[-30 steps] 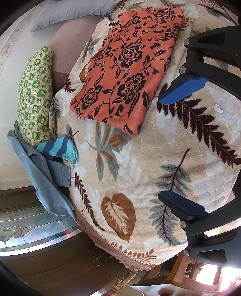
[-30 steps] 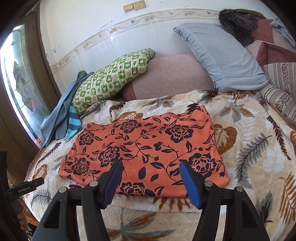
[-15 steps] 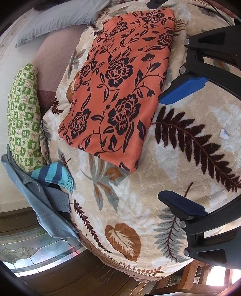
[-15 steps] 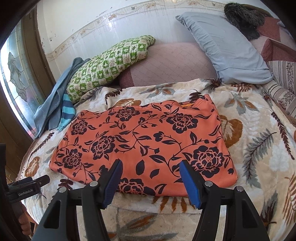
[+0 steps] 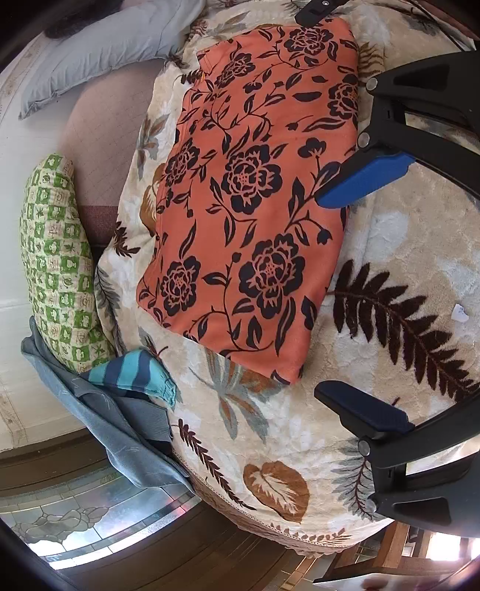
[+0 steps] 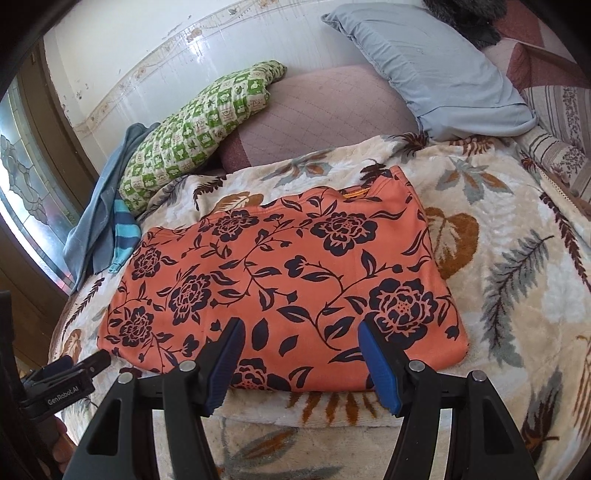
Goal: Fold small clothes
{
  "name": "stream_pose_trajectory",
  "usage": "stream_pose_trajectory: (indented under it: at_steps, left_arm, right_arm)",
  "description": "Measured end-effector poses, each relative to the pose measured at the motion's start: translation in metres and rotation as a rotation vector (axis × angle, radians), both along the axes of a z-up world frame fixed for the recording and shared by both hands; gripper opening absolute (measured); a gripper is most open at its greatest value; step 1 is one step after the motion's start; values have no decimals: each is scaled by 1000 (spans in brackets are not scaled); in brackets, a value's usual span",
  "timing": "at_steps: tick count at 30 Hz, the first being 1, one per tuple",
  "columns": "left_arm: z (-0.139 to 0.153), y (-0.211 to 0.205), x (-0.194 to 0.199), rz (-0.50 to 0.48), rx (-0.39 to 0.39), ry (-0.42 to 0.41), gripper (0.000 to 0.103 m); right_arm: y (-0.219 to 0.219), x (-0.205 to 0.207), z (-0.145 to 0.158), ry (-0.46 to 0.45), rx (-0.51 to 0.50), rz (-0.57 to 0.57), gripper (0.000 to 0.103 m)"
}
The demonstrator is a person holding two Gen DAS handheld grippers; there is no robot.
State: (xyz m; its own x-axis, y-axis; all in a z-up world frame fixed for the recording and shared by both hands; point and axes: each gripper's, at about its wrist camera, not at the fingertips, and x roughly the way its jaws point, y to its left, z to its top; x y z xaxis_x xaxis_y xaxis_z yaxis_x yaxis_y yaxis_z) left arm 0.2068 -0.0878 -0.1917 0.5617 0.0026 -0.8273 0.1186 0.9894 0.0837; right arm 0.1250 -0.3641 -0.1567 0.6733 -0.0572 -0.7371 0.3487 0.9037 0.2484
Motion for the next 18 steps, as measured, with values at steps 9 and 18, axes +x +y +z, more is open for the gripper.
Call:
stream_pose_trajectory:
  at_steps: [9,18]
  left_arm:
    - [-13,-10,3,-8,-66,59,94]
    - [0,14,-5,-18,-114,25,94]
  right_arm:
    - [-37,3,-13,43,85,-72,67]
    - [-40,7,-18,60,102,-101,67]
